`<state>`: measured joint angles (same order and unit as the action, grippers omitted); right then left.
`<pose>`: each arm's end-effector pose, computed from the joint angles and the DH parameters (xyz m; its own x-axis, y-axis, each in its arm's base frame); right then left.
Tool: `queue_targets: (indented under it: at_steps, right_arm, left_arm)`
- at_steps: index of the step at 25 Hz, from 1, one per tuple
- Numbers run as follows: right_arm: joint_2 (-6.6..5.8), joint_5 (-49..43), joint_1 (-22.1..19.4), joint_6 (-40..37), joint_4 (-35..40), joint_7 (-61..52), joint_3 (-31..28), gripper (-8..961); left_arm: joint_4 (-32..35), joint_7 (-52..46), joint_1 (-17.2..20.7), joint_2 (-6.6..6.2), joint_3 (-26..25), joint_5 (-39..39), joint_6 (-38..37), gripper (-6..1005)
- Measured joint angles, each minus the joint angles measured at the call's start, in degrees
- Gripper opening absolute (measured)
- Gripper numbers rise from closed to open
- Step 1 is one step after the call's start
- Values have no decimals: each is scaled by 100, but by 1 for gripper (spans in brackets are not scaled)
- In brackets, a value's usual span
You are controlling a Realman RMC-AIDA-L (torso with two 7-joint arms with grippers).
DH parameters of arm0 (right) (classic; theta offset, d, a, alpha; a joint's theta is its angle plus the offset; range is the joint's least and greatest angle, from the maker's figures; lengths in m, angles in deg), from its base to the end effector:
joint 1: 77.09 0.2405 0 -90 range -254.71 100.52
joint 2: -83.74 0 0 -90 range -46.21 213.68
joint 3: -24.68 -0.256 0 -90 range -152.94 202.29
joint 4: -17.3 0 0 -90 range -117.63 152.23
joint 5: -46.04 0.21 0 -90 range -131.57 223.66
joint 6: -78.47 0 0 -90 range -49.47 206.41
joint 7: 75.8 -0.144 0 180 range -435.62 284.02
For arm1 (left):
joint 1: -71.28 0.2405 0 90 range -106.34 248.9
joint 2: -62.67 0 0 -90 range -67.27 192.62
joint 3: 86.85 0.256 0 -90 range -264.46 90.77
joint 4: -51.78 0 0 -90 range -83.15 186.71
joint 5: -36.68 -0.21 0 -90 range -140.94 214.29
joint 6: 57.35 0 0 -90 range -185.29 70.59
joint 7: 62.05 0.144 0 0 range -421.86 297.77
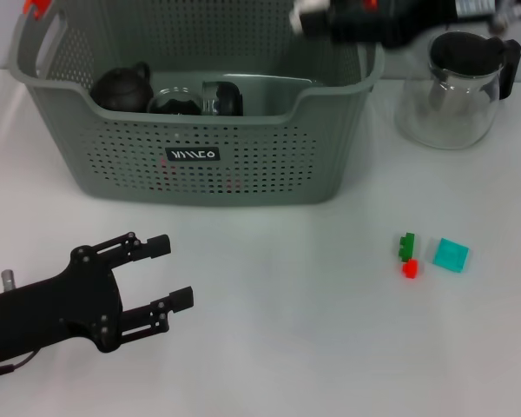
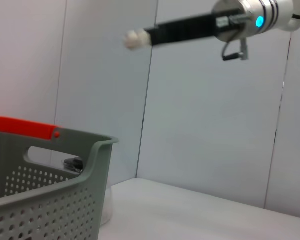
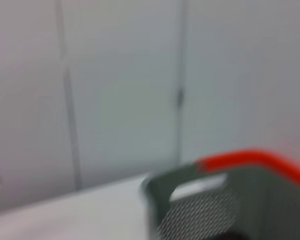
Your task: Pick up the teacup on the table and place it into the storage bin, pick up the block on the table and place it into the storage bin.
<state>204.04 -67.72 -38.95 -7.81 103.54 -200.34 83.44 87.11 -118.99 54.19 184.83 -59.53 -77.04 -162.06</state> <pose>0.0668 0.3730 0.0742 0.8906 -0.1659 -0.4235 -0.3028 -0.9111 -0.2798 -0.3021 0.2376 0.0032 0.7213 0.1496 0.6763 0.3923 -0.8929 -0.2209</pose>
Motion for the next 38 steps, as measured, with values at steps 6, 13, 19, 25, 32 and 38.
queue_targets:
  at_steps: [6,13,19,25,32,38]
  right_arm:
    - [-22,51,500,1150,-998,-231,232,440]
    - [-32,-577,1770,2315,-3140,-85,274,443]
    - [-11,-952,2346,3561,-4148,79,816,446]
    - [-4,-964,2740,4007,-4796,139,1079,449]
    - [-11,-964,2756,4078,-4800,104,1063,453]
    - [-27,-924,2447,3572,-4206,99,987,616]
  left_arm:
    - [-5,47,-5,26,2,0,6,732]
    - [-17,61,-5,37,2,-1,10,732]
    - [-18,67,-11,54,2,2,12,732]
    - [-18,70,-46,54,2,12,13,732]
    - [-17,70,-49,54,-5,17,13,732]
    - [-20,70,-33,54,-8,45,8,732]
